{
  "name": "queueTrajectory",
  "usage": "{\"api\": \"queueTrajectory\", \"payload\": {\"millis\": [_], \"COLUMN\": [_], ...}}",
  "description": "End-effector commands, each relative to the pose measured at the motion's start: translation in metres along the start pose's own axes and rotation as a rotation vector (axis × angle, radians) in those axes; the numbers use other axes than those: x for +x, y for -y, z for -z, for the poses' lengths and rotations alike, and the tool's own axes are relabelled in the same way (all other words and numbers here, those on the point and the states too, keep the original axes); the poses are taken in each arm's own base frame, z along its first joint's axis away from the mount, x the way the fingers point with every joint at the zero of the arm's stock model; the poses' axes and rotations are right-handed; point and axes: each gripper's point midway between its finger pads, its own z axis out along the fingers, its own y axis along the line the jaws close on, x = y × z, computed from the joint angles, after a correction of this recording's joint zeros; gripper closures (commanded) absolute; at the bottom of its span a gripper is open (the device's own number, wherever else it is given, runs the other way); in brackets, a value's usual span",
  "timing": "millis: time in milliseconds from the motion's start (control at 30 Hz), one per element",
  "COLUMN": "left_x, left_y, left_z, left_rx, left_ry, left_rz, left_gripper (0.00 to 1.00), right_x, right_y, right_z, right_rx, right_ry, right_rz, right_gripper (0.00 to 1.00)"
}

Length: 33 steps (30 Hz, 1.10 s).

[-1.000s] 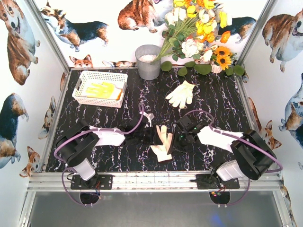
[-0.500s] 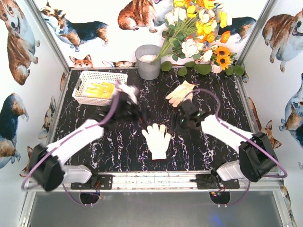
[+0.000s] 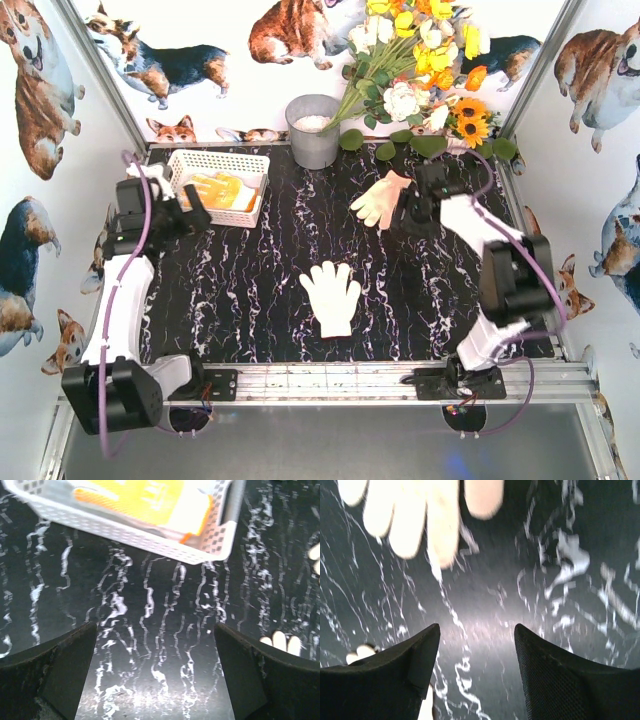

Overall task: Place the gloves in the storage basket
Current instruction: Pick up the glove from the center of the board.

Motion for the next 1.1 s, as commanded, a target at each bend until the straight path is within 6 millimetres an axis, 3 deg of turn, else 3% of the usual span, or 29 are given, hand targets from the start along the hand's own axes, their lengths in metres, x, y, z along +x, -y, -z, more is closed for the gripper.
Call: {"api": "queueTrajectory", "payload": {"millis": [0,133,233,667,867,1067], "left_x": [0.000,0.001,0.006,0.010,0.013,0.014], "left_y": [-0.032,-0.051,-0.055,-0.063,-0.064,-0.063], "left_z": [0.001,0.000,-0.005,-0.003,-0.004,-0.004], "left_rx": [-0.061,-0.127,-0.130,-0.171,-0.179,-0.170], "left_ry": [0.024,0.111,0.119,0.116,0.105,0.107], "left_rz": [-0.020,0.031,0.065,0.072,0.075,0.078], "left_gripper": [0.05,0.05,0.05,0.04,0.04,0.04], "right_x": [-0.042,-0.058,-0.066,-0.071,-0.053,-0.033], "right_y": [-0.008,-0.015,-0.019,-0.020,-0.027,-0.040], "right_z": [-0.010,-0.025,-0.044,-0.093,-0.100,-0.085], "right_rx": [0.021,0.027,0.029,0.084,0.090,0.042], "right_ry": [0.038,0.028,0.008,-0.093,-0.159,-0.181], "right_rz": [0.087,0.088,0.097,0.126,0.152,0.175], "right_gripper": [0.37,0.37,0.37,0.38,0.61,0.94]}}
